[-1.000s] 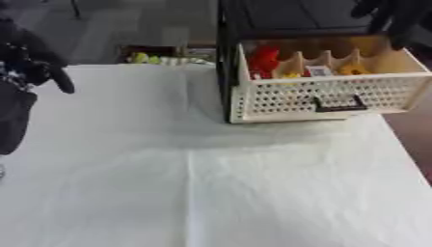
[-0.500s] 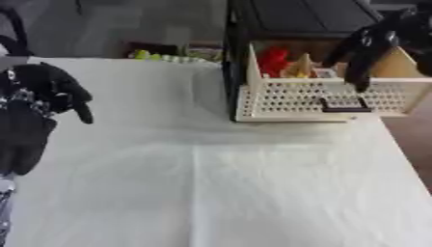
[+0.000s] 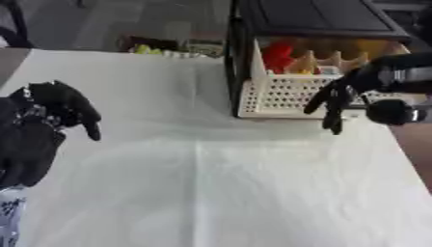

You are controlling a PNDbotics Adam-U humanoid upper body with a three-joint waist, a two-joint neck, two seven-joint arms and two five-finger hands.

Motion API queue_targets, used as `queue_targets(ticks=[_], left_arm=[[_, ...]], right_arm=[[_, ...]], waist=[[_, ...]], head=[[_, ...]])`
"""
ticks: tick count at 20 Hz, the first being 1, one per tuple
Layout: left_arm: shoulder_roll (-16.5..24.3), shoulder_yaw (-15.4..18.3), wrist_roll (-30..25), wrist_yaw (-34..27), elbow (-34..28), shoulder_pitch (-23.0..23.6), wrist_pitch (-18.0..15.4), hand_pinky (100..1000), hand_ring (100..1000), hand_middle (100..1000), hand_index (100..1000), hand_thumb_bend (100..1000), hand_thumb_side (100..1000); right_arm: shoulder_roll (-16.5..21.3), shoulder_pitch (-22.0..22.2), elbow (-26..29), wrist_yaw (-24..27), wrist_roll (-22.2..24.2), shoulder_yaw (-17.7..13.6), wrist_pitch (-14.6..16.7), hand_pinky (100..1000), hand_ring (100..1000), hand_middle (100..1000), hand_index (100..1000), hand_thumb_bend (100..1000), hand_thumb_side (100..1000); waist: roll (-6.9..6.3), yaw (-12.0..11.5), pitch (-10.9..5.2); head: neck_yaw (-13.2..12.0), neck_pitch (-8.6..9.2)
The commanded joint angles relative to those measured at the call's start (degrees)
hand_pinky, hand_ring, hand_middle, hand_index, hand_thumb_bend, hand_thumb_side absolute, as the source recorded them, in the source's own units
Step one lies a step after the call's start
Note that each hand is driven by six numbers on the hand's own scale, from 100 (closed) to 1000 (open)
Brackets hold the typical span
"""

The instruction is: Pick up objects from table and place into drawer.

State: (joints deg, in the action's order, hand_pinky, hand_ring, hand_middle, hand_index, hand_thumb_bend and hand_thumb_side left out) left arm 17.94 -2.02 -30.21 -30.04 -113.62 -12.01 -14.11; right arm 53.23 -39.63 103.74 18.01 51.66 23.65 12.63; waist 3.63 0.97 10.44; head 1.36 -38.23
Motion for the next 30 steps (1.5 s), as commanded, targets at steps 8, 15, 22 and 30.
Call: queue_targets(ticks=[8, 15, 22, 30], left_arm=[[-0.62, -0.41, -0.96, 0.05, -0.97, 0.33, -2.17, 461, 604, 605, 727, 100, 761], [-0.96, -0.4, -0.7, -0.16, -0.97, 0.39, -2.9, 459, 601, 603, 717, 100, 745], [-1.16, -0.37, -0.71, 0.05, -0.97, 0.38, -3.07, 458, 600, 604, 713, 100, 743], [-1.41, -0.36, -0.77, 0.36, -0.97, 0.27, -3.29, 457, 601, 605, 711, 100, 742]], right_arm=[[-0.42, 1.54, -3.68, -5.74, 0.31, 4.0, -3.25, 690, 920, 655, 838, 100, 1000], [-2.7, 1.66, -10.42, -10.86, 0.31, 5.78, -3.85, 699, 927, 705, 877, 100, 1000], [-4.19, 0.64, -17.26, -14.51, 0.31, 4.51, -2.31, 695, 924, 722, 893, 100, 1000], [-5.68, -1.88, -22.64, -16.38, 0.31, 3.02, -0.46, 676, 913, 707, 864, 100, 1000]], waist=[[-0.12, -0.53, -0.85], [-0.26, -0.89, -0.61], [-0.39, -1.11, -0.33], [-0.51, -1.42, 0.06]], head=[[1.72, -0.55], [2.27, -0.32], [2.56, -0.23], [3.02, 0.41]])
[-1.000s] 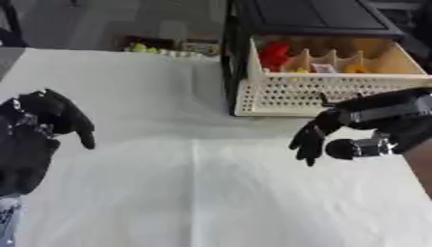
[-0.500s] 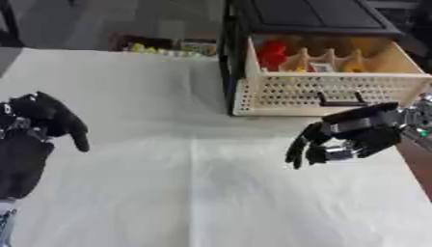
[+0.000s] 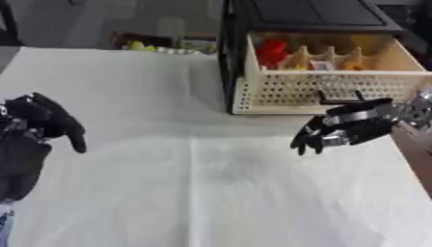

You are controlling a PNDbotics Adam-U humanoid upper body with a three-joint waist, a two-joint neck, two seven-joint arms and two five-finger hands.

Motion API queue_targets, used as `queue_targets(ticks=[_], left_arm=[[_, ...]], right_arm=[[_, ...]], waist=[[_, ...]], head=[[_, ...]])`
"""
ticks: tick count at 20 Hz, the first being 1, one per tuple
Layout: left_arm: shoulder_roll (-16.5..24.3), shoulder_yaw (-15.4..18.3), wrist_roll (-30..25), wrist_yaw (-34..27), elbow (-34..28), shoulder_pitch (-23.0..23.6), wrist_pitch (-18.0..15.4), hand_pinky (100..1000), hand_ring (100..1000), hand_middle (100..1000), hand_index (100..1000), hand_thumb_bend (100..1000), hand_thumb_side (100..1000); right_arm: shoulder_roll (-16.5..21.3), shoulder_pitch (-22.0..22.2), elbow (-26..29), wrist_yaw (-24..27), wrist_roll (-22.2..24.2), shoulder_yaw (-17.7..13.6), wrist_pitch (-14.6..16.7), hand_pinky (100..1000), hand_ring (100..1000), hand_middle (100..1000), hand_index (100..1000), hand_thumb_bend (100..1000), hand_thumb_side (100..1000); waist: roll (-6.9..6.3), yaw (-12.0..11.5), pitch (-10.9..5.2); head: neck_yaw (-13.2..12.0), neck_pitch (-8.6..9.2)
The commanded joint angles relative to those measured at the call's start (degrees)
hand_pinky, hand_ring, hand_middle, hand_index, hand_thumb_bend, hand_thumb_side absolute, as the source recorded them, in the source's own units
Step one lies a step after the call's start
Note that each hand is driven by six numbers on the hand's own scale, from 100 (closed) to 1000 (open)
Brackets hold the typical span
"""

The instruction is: Pick up objects from table and place into drawer.

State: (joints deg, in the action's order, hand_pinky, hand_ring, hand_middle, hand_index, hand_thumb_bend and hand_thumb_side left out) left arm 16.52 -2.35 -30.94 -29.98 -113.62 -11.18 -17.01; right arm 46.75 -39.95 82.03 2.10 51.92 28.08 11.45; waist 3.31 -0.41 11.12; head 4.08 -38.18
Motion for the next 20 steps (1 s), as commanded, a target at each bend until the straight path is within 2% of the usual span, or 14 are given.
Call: queue_targets(ticks=[1, 8, 20], left_arm=[[-0.04, -0.03, -0.06, 0.4, -0.97, -0.54, -0.37, 457, 601, 605, 711, 100, 744], [-0.32, -0.16, -0.57, 0.94, -0.97, -0.64, -0.22, 460, 603, 608, 709, 100, 745], [-0.9, -0.16, -1.55, 1.7, -0.97, -0.39, 0.15, 462, 606, 610, 705, 100, 750]], right_arm=[[0.62, -1.97, -1.17, -0.46, 0.05, -1.56, 0.94, 673, 911, 703, 858, 100, 1000], [-1.22, -5.9, -3.64, -0.84, 0.05, -1.94, 1.67, 651, 889, 672, 828, 100, 1000], [-6.71, -11.68, -12.43, -3.45, 0.05, -2.75, 1.88, 628, 867, 635, 802, 102, 1000]], waist=[[-0.2, -0.06, -0.57], [-0.27, -0.28, -0.28], [-0.34, -0.65, 0.07]], head=[[0.42, 0.42], [0.81, 1.22], [1.33, 2.35]])
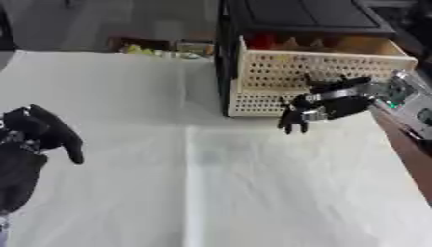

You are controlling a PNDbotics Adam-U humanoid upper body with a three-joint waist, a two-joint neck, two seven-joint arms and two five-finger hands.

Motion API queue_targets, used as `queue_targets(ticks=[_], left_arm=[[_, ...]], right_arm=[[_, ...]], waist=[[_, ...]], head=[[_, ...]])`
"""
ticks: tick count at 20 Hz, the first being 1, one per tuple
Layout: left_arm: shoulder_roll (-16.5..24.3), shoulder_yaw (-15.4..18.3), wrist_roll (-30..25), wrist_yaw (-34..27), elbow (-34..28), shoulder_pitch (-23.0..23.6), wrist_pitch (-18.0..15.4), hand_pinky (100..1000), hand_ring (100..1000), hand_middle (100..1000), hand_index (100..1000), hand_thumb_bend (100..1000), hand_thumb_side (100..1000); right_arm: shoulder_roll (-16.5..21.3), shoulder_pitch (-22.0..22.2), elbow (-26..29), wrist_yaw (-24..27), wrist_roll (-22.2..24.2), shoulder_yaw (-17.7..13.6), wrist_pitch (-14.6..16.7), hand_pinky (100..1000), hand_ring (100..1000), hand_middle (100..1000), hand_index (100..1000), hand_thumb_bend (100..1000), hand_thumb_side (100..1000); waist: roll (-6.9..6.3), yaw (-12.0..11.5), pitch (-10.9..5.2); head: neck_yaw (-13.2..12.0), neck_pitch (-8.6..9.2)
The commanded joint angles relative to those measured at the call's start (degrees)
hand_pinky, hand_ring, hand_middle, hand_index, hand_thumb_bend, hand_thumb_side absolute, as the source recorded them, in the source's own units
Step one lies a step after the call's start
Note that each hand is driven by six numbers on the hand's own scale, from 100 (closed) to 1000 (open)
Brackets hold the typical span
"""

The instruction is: Pick up objects from table and place into drawer.

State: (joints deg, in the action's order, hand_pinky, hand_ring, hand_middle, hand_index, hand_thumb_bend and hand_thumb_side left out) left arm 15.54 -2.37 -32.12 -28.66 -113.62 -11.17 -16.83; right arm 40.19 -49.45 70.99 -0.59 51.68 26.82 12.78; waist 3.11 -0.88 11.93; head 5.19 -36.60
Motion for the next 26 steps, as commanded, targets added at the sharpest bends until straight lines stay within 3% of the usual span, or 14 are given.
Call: queue_targets(ticks=[1, 11, 26], left_arm=[[0.04, -0.13, -0.45, 0.41, -0.97, -0.37, -0.04, 462, 606, 610, 705, 100, 750], [-0.25, -0.1, -1.14, 0.81, -0.97, -0.23, -0.13, 464, 607, 611, 699, 100, 753], [-0.5, -0.12, -1.81, 1.13, -0.97, -0.17, -0.17, 466, 609, 612, 696, 100, 754]], right_arm=[[-0.74, -2.69, -2.3, -1.03, 0.29, -1.75, 0.57, 628, 867, 634, 802, 103, 1000], [-4.18, -6.0, -8.64, -3.23, 0.29, -4.11, 1.93, 618, 860, 618, 785, 106, 1000], [-6.01, -7.8, -11.3, -4.06, 0.29, -5.84, 2.84, 621, 865, 612, 784, 100, 1000]], waist=[[-0.14, -0.21, -0.72], [-0.04, -0.55, -0.39], [0.01, -0.8, 0.0]], head=[[0.22, 0.84], [0.17, 1.42], [0.1, 2.08]])
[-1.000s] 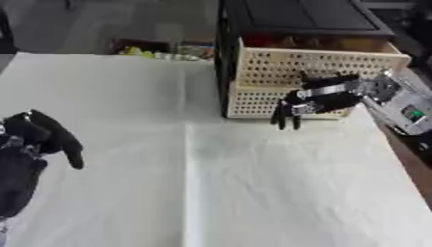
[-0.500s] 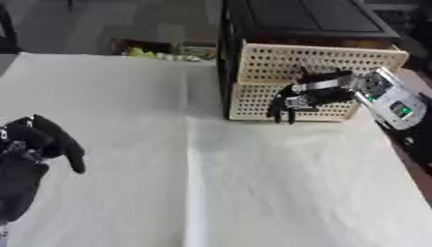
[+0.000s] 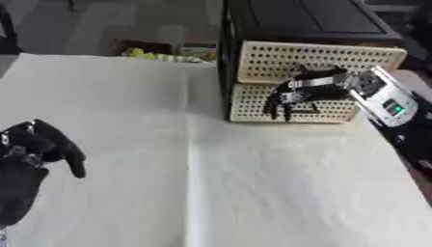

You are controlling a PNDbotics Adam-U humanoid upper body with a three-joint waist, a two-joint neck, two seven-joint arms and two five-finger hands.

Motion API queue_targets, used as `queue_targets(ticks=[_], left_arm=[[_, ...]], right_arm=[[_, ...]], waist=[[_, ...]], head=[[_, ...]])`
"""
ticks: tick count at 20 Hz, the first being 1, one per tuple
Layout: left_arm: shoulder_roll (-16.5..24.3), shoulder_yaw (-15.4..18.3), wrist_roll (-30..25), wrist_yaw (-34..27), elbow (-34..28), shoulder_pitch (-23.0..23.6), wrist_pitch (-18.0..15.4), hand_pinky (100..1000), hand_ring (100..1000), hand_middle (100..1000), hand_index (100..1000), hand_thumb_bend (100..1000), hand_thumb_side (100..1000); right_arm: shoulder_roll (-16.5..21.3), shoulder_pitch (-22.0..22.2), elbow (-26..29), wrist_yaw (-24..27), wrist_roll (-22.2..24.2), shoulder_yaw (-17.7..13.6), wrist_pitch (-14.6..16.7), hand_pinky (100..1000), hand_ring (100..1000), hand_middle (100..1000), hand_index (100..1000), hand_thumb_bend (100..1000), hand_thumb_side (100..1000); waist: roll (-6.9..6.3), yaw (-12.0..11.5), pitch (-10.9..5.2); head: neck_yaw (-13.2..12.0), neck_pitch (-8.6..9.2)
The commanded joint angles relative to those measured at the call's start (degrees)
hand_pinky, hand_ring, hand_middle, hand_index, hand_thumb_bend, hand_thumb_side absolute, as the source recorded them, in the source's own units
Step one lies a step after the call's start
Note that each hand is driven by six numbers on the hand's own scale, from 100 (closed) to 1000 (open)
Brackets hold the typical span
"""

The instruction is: Pick up objects from table and place into drawer.

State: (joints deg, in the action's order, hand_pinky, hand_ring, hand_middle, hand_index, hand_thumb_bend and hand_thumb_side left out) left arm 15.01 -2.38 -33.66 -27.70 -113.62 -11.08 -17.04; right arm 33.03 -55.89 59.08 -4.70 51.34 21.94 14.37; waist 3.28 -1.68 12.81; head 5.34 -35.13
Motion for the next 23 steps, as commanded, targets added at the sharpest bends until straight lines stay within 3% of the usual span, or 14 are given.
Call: queue_targets(ticks=[1, 8, 15, 18, 23], left_arm=[[0.04, -0.12, -0.31, 0.16, -0.97, -0.25, 0.03, 466, 609, 612, 696, 100, 754], [0.17, -0.19, -0.26, -0.52, -0.97, -0.29, 0.3, 469, 603, 613, 696, 100, 750], [0.4, -0.31, -0.22, -1.45, -0.97, -0.3, 0.47, 472, 607, 615, 704, 100, 742], [0.51, -0.23, -0.01, -1.85, -0.97, -0.27, 0.41, 472, 608, 616, 706, 100, 738], [0.68, -0.16, 0.48, -2.7, -0.97, -0.42, 0.27, 474, 610, 618, 709, 100, 729]], right_arm=[[1.26, -1.14, 0.92, 0.18, 0.63, -0.82, 1.39, 621, 865, 612, 784, 100, 1000], [3.28, 1.8, 6.27, 2.13, 0.63, 0.78, 1.96, 613, 858, 609, 778, 100, 1000], [7.15, 6.3, 16.61, 6.36, 0.63, 1.57, 1.56, 613, 861, 593, 765, 100, 1000], [8.76, 8.77, 22.34, 9.72, 0.63, -0.04, 0.66, 619, 873, 582, 761, 100, 1000], [8.77, 12.33, 34.4, 18.99, 0.63, -6.15, -2.54, 628, 890, 549, 749, 100, 1000]], waist=[[-0.18, 0.0, -0.92], [-0.36, 0.3, -1.57], [-0.53, 0.56, -2.47], [-0.65, 0.65, -2.82], [-1.11, 1.14, -3.43]], head=[[-0.08, 0.6], [-0.3, 0.55], [-0.31, 0.21], [-0.42, 0.0], [-0.87, -0.84]])
